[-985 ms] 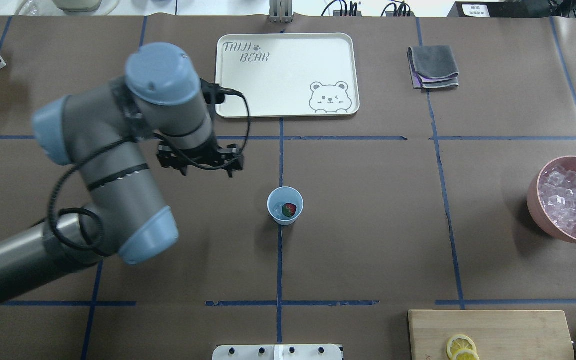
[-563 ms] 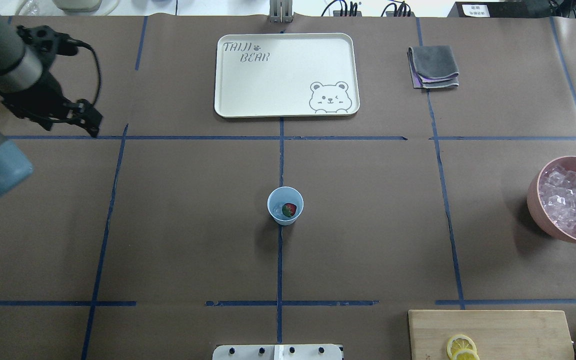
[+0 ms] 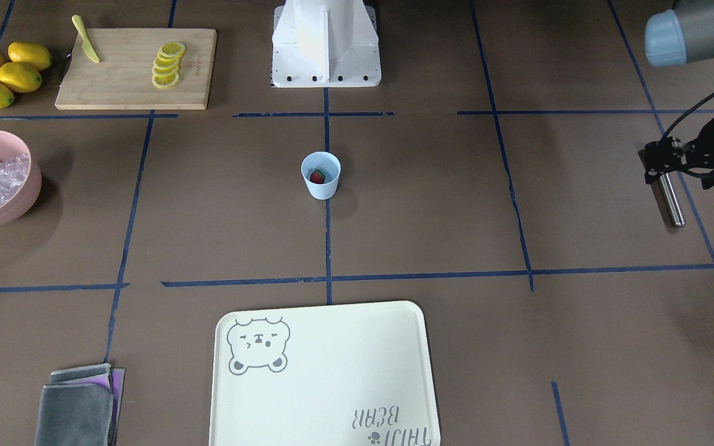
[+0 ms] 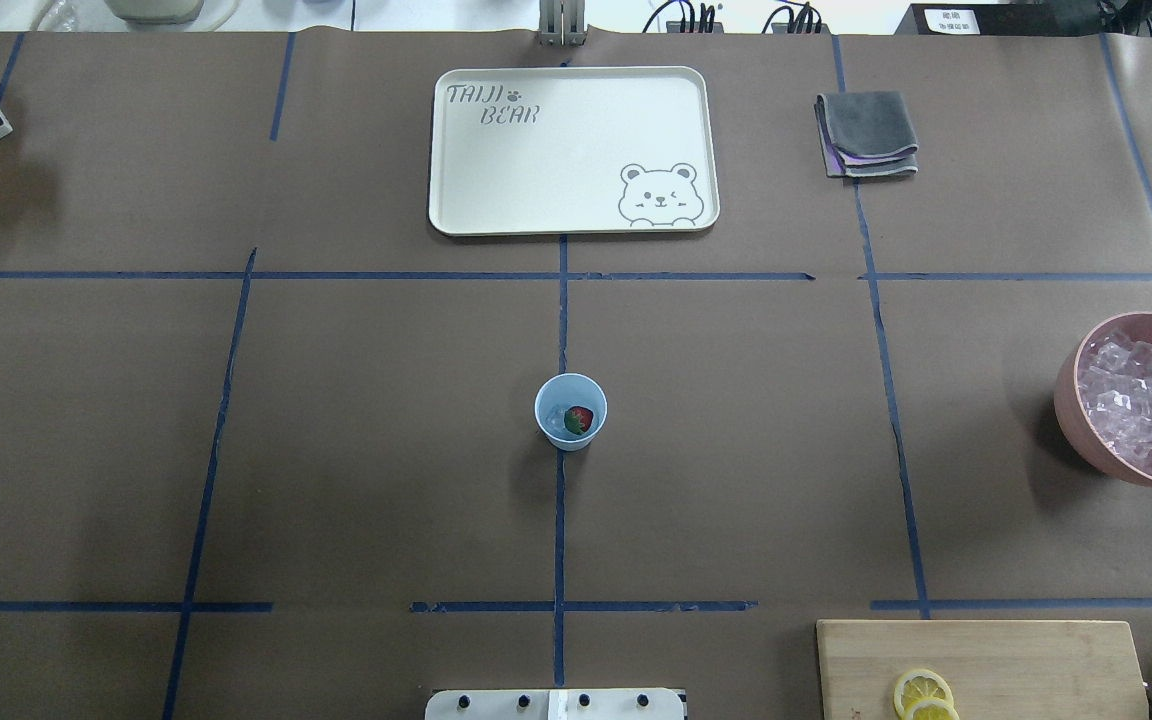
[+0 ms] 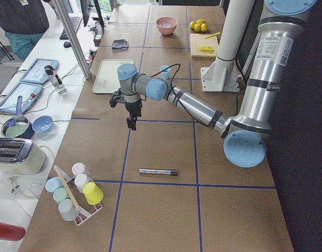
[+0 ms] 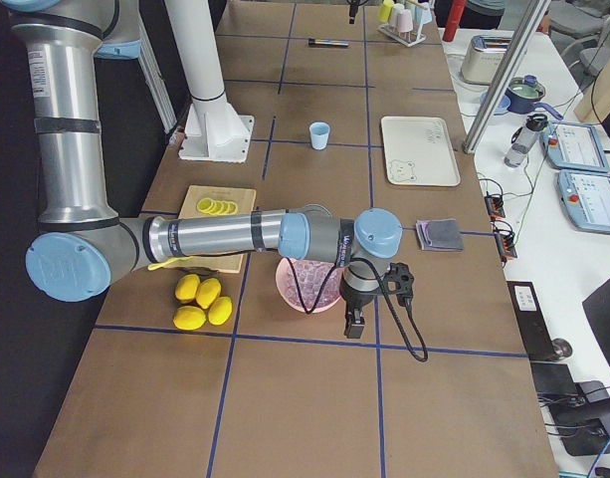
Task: Mash ice and strawberries in cup
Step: 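Withdraw the left gripper from the cup toward the steel muddler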
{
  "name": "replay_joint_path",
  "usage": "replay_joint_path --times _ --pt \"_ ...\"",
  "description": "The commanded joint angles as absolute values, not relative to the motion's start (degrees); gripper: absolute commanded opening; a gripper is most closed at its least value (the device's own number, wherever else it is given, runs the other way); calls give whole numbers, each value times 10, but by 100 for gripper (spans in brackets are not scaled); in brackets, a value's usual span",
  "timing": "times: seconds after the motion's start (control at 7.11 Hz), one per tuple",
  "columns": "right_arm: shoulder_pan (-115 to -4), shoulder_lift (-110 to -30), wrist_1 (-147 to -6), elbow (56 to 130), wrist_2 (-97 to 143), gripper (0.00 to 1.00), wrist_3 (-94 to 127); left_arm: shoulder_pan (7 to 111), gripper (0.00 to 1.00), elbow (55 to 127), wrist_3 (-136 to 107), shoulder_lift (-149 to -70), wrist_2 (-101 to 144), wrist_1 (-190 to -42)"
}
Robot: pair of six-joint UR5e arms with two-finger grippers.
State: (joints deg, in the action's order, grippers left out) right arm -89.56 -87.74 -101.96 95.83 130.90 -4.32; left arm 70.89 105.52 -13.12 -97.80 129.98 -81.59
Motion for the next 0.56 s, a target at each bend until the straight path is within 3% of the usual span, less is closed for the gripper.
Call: replay_joint_path --times 0.0,0.42 --pt "-896 -879 -1020 960 1309 99 -49 724 100 989 -108 -925 1312 -944" --pt "-896 -916 -937 962 1310 99 -54 720 100 835 -169 -906 1311 -1169"
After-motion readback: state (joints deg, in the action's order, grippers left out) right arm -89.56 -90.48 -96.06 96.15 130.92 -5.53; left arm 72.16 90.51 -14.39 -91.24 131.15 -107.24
